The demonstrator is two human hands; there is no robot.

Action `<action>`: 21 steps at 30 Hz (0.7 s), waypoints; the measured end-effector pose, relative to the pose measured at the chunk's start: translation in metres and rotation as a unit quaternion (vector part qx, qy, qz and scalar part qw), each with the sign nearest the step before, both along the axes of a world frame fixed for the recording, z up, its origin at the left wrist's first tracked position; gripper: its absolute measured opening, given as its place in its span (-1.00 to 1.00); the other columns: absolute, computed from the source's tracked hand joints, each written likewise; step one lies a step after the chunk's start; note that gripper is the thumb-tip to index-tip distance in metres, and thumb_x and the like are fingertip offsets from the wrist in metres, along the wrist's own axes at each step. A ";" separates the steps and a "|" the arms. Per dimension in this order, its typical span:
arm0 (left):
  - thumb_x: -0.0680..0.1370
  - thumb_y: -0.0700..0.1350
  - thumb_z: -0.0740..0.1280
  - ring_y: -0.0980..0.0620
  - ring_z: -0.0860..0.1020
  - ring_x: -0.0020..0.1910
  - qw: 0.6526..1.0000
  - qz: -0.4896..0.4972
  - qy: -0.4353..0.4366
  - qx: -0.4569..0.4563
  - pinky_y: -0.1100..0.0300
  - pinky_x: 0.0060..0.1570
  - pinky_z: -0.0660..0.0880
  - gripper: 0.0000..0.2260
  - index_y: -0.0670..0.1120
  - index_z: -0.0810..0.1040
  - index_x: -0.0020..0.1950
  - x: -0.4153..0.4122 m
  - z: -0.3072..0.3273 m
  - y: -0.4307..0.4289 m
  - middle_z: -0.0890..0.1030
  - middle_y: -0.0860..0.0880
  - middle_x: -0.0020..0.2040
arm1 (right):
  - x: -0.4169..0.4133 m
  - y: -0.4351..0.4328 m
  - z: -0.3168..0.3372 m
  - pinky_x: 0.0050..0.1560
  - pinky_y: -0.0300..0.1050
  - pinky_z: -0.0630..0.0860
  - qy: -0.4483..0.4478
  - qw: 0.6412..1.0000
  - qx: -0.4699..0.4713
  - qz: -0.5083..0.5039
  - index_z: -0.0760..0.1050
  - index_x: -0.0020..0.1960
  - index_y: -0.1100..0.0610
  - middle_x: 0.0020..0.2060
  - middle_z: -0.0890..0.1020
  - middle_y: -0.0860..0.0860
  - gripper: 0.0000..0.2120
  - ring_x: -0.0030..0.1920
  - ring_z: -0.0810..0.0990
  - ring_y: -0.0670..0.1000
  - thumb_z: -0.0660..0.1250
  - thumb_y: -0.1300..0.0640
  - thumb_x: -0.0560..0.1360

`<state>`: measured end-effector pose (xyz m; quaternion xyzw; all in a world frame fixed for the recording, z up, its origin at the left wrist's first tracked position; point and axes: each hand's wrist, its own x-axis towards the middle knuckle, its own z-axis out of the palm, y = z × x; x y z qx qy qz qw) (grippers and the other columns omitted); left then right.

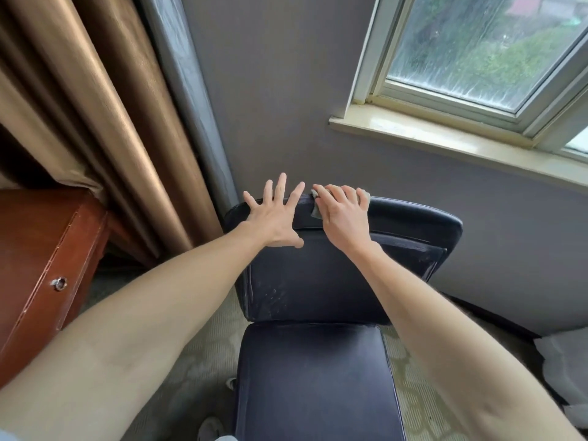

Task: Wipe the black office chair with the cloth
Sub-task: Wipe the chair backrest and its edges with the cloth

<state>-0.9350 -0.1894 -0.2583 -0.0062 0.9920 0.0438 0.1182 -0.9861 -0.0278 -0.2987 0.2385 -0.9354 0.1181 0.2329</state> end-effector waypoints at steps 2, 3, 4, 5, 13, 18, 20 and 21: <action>0.35 0.21 0.45 -0.21 -0.27 0.54 0.999 0.019 0.043 0.022 -0.47 0.36 -0.11 0.09 0.08 -0.32 0.56 0.007 0.000 -0.001 -0.39 -0.11 0.54 | -0.002 0.014 0.001 0.25 0.13 0.26 0.000 0.999 0.027 0.025 0.43 0.37 -0.01 0.16 0.56 -0.01 -0.61 0.14 0.50 0.13 0.00 -0.02 0.63; 0.34 0.21 0.44 -0.20 -0.27 0.54 0.997 0.033 0.055 0.031 -0.46 0.36 -0.13 0.09 0.08 -0.31 0.56 0.009 0.001 -0.006 -0.39 -0.10 0.54 | -0.002 0.018 0.001 0.27 0.13 0.26 -0.001 0.999 0.036 0.029 0.41 0.39 -0.01 0.18 0.55 0.02 -0.60 0.16 0.49 0.14 -0.01 -0.03 0.63; 0.34 0.20 0.45 -0.20 -0.27 0.54 0.997 0.046 0.057 0.037 -0.45 0.37 -0.13 0.09 0.08 -0.31 0.56 0.011 0.001 -0.013 -0.39 -0.09 0.54 | -0.002 0.019 0.000 0.28 0.14 0.25 0.001 0.999 0.035 0.025 0.40 0.40 0.00 0.19 0.54 0.03 -0.60 0.17 0.48 0.15 0.00 -0.02 0.63; 0.34 0.20 0.45 -0.21 -0.27 0.54 0.996 0.059 0.049 0.043 -0.44 0.38 -0.11 0.09 0.09 -0.31 0.56 0.013 0.002 -0.020 -0.40 -0.08 0.54 | -0.001 0.016 -0.001 0.28 0.14 0.25 0.004 0.999 0.029 0.015 0.41 0.39 0.00 0.18 0.54 0.03 -0.61 0.16 0.48 0.15 0.02 0.00 0.63; 0.33 0.16 0.49 -0.21 -0.28 0.54 0.994 0.077 -0.032 0.074 -0.44 0.38 -0.05 0.09 0.18 -0.27 0.56 0.024 -0.002 -0.046 -0.34 -0.01 0.57 | 0.020 -0.060 -0.006 0.27 0.14 0.21 0.038 0.999 0.021 0.013 0.48 0.30 -0.03 0.10 0.59 -0.02 -0.67 0.10 0.51 0.15 0.17 0.06 0.56; 0.34 0.13 0.50 -0.23 -0.27 0.54 0.993 0.079 -0.039 0.075 -0.47 0.36 -0.03 0.09 0.18 -0.28 0.55 0.023 -0.002 -0.043 -0.34 0.00 0.57 | 0.027 -0.068 -0.008 0.32 0.12 0.22 0.038 0.999 -0.007 0.018 0.48 0.29 -0.01 0.12 0.57 -0.02 -0.69 0.14 0.50 0.13 0.21 0.09 0.56; 0.35 0.11 0.49 -0.25 -0.27 0.54 0.994 0.075 -0.040 0.076 -0.48 0.35 -0.03 0.07 0.21 -0.28 0.55 0.022 0.000 -0.040 -0.35 0.01 0.56 | 0.024 -0.055 -0.006 0.33 0.09 0.22 0.038 0.999 0.001 0.022 0.46 0.32 0.00 0.14 0.56 -0.03 -0.68 0.17 0.50 0.11 0.19 0.09 0.57; 0.35 0.10 0.49 -0.25 -0.26 0.53 0.994 0.071 -0.041 0.075 -0.49 0.34 -0.02 0.07 0.22 -0.28 0.55 0.021 0.000 -0.038 -0.35 0.01 0.56 | 0.021 -0.046 -0.004 0.32 0.07 0.22 0.040 0.999 -0.001 0.019 0.46 0.32 0.00 0.15 0.56 -0.04 -0.68 0.17 0.50 0.10 0.18 0.09 0.58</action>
